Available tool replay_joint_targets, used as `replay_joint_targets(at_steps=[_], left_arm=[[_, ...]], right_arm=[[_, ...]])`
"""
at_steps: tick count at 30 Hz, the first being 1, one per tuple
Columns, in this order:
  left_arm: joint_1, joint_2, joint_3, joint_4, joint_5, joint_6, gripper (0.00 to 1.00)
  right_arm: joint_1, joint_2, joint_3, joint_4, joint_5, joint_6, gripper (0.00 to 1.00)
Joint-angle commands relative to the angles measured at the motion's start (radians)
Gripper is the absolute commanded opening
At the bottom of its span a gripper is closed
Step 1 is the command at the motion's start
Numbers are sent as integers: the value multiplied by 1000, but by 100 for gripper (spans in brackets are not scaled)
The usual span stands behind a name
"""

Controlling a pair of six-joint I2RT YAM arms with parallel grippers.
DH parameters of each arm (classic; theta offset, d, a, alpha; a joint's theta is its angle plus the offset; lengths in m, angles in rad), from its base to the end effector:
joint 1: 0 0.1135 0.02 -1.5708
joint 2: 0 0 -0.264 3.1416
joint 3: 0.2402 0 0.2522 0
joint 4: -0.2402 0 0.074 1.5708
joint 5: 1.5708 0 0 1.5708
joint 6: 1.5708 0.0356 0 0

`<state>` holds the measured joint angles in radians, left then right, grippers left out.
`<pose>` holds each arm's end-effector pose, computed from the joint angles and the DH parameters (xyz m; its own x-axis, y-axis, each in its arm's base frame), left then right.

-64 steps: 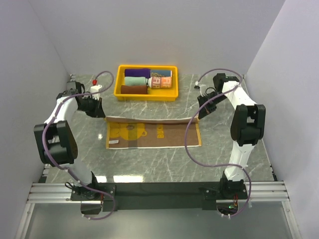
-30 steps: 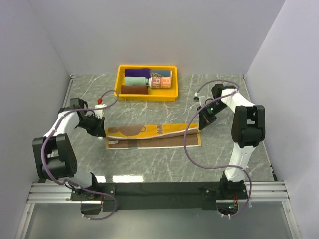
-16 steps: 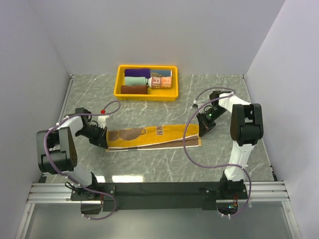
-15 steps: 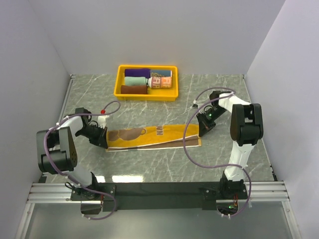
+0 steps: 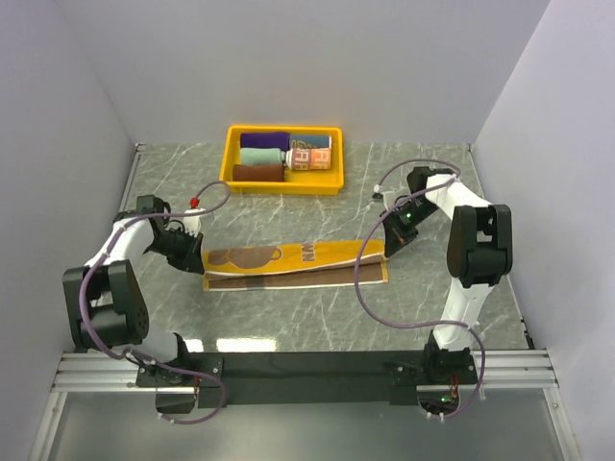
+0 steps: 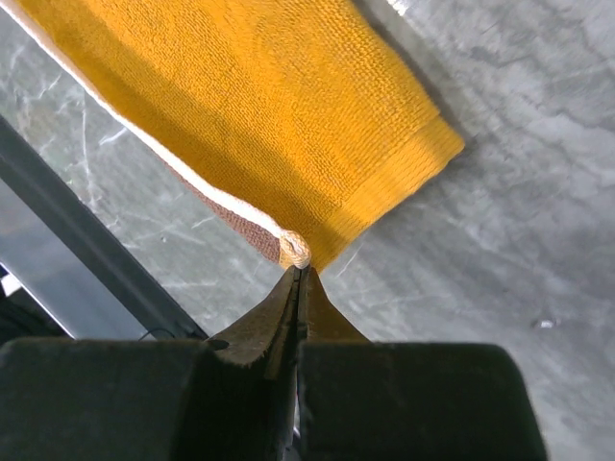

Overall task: Roll the towels
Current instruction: Fold the towel

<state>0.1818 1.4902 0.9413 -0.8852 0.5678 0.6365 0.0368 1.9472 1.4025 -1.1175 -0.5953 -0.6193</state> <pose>0.2525 0.0269 0.1970 -0.8313 0.3567 -0.4263 0.5145 0.7839 -0.3474 0.3472 0.0328 0.1804 -0.8224 -0.5112 -0.2498 -0.5608 0.6540 0.5077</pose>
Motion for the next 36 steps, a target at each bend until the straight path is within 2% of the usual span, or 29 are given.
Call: replay_joint_targets(at_steps=[1, 10, 22, 27, 28, 29, 30, 32, 33, 36], left_arm=[[1, -25, -2, -28, -5, 45, 0], [-1, 68, -47, 77, -34, -9, 0], [-1, 108, -18, 86, -34, -26, 0], [1, 110, -27, 91, -29, -28, 1], [-1, 111, -27, 89, -28, -26, 1], [-1, 111, -26, 80, -26, -21, 1], [1, 104, -24, 72, -22, -15, 5], [4, 85, -15, 34, 0, 14, 16], [4, 55, -9, 16, 15, 29, 27], [4, -5, 19, -44, 53, 74, 39]], right_arm=[[5, -61, -6, -28, 3, -34, 0], [29, -36, -79, 22, 28, -33, 0], [26, -77, -31, -41, 29, -66, 0], [43, -87, -98, -16, 45, -82, 0], [46, -73, -111, -12, 49, -83, 4], [45, -64, -128, -7, 58, -85, 24], [43, -60, -129, -7, 63, -85, 35], [40, -59, -114, -18, 66, -94, 48], [35, -73, -100, -39, 63, -99, 49], [20, -94, -18, -88, 55, -106, 51]])
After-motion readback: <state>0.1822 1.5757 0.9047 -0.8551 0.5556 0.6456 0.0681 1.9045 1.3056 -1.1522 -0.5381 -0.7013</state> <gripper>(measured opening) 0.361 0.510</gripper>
